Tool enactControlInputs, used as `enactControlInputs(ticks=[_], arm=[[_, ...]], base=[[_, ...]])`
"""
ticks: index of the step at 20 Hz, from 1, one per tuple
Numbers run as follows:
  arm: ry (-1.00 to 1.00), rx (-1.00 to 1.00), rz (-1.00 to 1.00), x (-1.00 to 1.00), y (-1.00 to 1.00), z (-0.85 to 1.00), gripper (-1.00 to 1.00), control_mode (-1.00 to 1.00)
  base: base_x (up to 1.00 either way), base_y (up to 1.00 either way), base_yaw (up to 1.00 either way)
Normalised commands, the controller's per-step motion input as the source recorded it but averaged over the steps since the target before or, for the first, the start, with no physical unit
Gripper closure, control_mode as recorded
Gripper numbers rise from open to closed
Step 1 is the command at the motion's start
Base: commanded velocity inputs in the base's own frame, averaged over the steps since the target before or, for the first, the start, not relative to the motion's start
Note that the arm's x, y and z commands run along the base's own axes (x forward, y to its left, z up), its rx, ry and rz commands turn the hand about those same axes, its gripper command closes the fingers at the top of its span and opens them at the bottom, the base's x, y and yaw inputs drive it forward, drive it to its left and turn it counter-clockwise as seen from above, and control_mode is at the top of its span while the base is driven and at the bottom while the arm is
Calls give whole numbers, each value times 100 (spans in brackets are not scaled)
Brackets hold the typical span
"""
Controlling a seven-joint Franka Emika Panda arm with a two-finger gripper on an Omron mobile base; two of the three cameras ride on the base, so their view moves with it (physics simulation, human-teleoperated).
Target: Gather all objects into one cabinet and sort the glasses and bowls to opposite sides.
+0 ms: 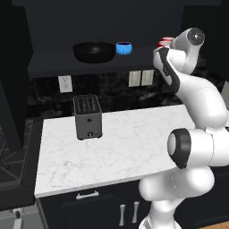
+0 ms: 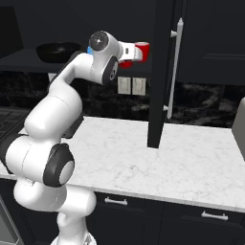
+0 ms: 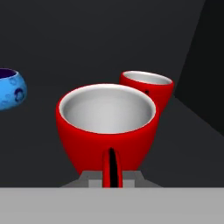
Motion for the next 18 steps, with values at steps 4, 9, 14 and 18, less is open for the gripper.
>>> enactControlInputs(ticks=[4,9,14,18], arm=[[0,0,-6,7,-13,0,100,-100],[1,0,-7,1,-1,0,100,-100],[0,0,-5,0,0,0,100,-100],[0,0,-3,0,0,0,-100,-100]], base=[[0,0,0],[0,0,0],[0,0,0],[0,0,0]])
